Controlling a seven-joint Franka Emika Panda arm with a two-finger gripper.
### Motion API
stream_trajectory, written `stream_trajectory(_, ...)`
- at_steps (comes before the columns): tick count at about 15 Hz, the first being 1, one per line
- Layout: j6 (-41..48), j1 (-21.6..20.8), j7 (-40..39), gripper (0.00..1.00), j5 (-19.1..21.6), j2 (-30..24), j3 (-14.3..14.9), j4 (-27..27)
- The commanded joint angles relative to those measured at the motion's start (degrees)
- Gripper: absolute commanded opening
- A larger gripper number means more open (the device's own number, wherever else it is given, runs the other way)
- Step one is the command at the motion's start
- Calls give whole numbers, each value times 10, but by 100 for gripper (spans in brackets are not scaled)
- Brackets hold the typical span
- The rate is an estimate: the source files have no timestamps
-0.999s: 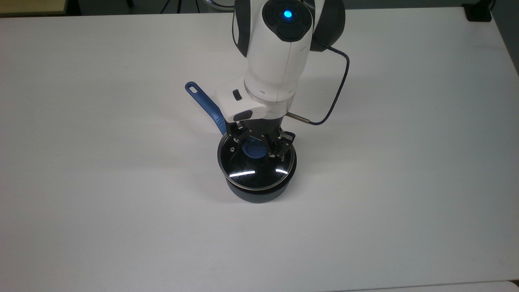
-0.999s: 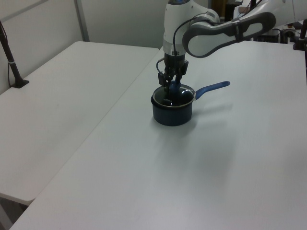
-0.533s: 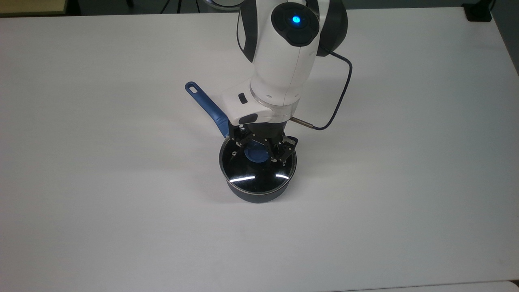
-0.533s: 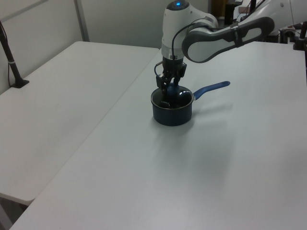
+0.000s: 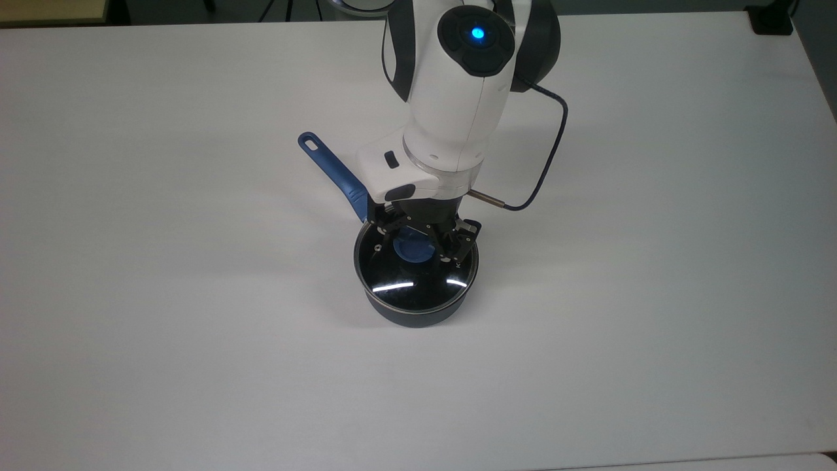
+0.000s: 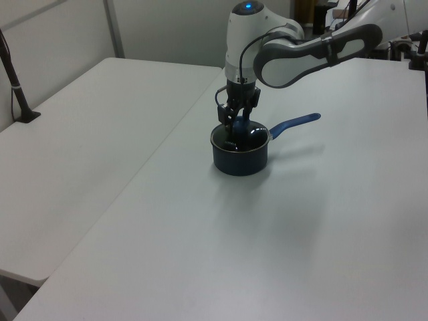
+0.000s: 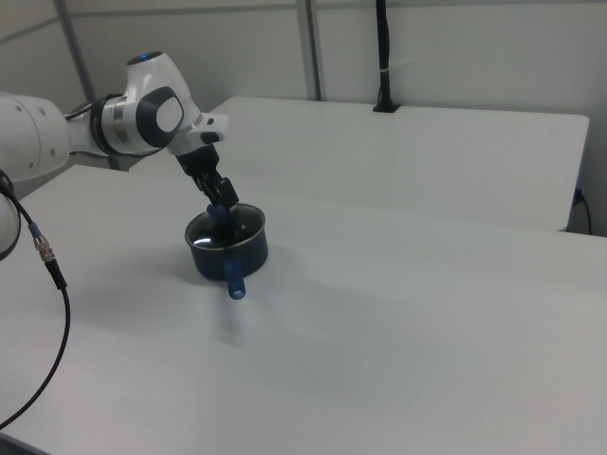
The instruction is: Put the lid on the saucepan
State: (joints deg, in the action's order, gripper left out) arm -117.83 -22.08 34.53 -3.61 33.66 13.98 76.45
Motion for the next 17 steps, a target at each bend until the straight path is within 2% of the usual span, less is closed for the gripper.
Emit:
stream_trajectory(1, -6, 0, 14, 100, -8, -3, -1, 2)
stream_trajectory(4, 2, 3, 15, 100, 2, -23, -2, 1)
stream_trajectory(5, 8, 8, 12, 100, 8, -45, -4, 6)
stream_trajectory(7, 50, 56, -25, 100, 10, -89, -52, 28)
stream_trajectory(9, 111, 98, -78, 100, 11, -138, -79, 51)
stream_trajectory(13, 138, 164, -182, 100, 21, -230, -100, 129)
stream_trajectory(15, 154, 194, -224, 100, 22, -260, -101, 146)
stream_trajectory(17, 159, 202, -248, 100, 25, -275, -100, 152)
